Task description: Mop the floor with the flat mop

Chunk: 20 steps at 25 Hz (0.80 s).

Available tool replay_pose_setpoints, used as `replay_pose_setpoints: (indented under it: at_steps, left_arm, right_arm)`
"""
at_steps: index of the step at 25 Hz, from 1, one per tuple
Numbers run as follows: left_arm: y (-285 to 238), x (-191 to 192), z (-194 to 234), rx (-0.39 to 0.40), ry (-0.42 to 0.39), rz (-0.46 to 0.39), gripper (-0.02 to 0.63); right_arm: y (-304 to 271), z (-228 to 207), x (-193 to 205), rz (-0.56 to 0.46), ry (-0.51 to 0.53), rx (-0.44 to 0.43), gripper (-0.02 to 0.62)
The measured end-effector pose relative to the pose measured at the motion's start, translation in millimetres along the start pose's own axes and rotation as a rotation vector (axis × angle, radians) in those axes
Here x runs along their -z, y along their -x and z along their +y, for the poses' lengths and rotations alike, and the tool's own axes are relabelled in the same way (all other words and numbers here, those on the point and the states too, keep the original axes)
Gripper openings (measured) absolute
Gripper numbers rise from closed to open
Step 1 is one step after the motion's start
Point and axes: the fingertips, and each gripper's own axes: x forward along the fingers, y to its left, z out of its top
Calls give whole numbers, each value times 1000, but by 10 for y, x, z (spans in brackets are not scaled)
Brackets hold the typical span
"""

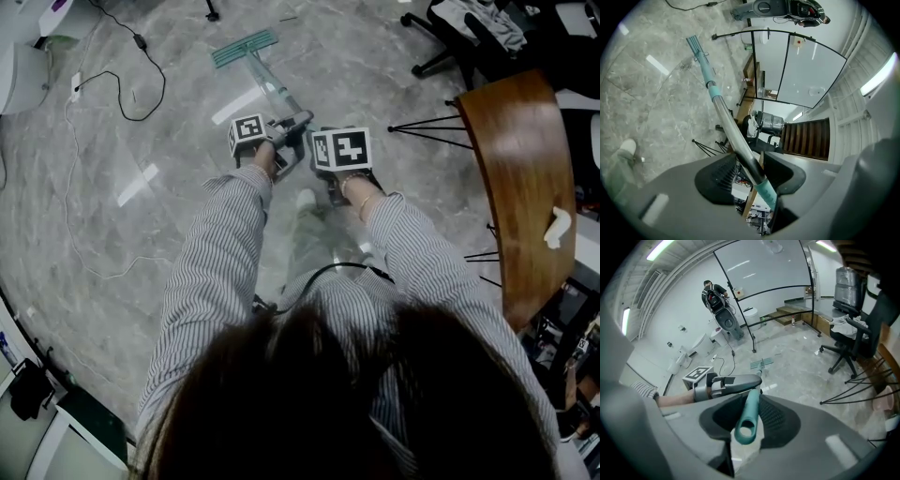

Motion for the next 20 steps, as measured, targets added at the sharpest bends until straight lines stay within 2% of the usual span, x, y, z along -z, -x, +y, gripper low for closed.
replay_pose_setpoints:
  at_steps: [4,9,13,20]
  left_arm:
    - [-98,370,76,-10,-8,-11,187]
    - [-221,1123,185,-3,-13,-34,187]
    - [-367,1970,373,8,-18,-42,187]
    - [-581,3675,804,34,-5,-25,187]
  right_arm:
    - [192,-192,285,-1,-3,-18,114]
    - [632,-481,855,-16,18,-41,114]
    - [1055,-828,1547,-11,44,-67,114]
    - [1920,-1439,2973,-17,49,-81,114]
